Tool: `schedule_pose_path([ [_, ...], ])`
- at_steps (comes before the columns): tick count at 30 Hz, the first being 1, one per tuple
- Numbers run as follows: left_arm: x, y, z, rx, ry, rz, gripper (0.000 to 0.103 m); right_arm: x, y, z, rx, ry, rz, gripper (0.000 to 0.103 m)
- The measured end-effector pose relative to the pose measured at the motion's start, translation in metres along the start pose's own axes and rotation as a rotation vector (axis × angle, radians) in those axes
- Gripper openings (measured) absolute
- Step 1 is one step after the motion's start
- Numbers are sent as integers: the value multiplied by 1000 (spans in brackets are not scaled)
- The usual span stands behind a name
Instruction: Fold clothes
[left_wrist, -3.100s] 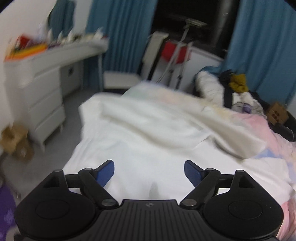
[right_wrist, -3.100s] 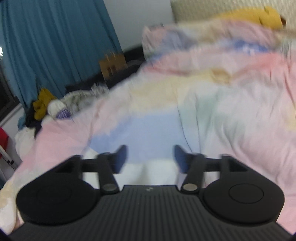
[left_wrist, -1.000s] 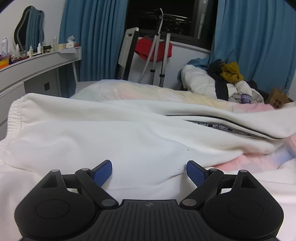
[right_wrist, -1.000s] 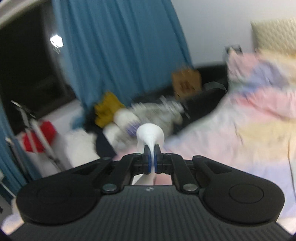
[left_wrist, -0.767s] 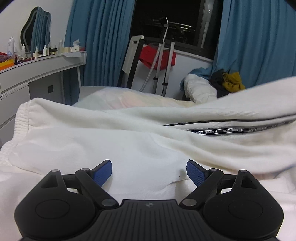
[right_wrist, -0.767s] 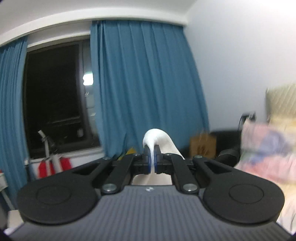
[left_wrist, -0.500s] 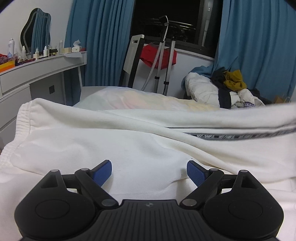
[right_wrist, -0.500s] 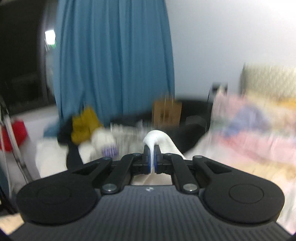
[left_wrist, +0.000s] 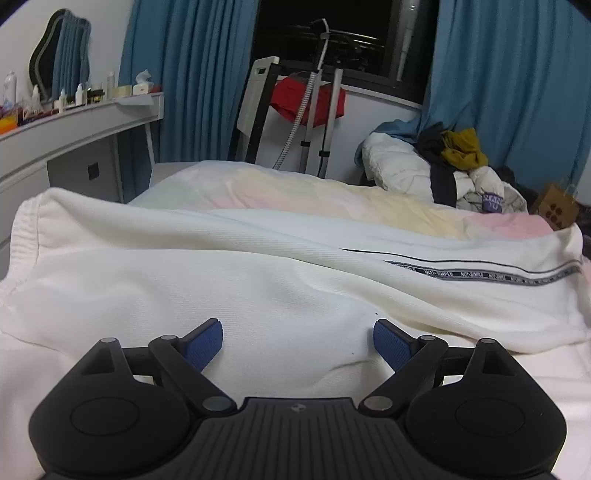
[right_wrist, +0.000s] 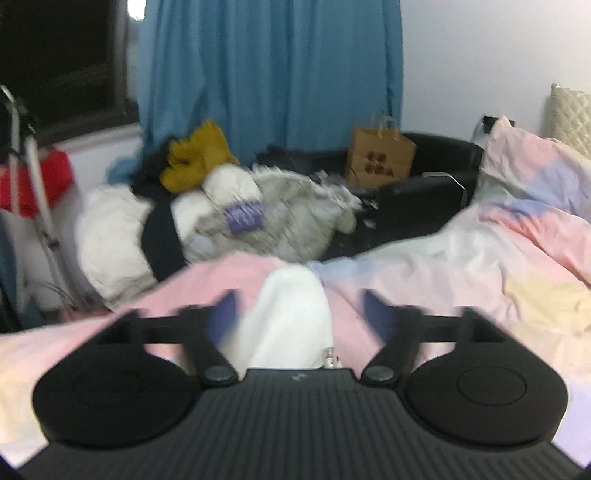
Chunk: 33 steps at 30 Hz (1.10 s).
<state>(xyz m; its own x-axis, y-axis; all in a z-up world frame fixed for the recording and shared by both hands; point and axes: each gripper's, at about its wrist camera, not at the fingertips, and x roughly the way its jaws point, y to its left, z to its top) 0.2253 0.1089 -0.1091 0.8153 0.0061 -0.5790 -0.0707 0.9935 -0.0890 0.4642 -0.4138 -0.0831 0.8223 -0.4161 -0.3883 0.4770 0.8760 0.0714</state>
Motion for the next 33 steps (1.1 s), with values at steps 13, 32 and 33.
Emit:
schedule_pose_path([
  [13,-66,-18,-11,68,-63,-77,91,-253,-5,-42,-30,89,370,89],
  [32,-177,9,-53,30,-56,-57,94,-367,-42,-122,-28,69,486,88],
  [33,-179,15,-54,15,-52,-47,94,-366,-43,-122,-14,68,490,88],
])
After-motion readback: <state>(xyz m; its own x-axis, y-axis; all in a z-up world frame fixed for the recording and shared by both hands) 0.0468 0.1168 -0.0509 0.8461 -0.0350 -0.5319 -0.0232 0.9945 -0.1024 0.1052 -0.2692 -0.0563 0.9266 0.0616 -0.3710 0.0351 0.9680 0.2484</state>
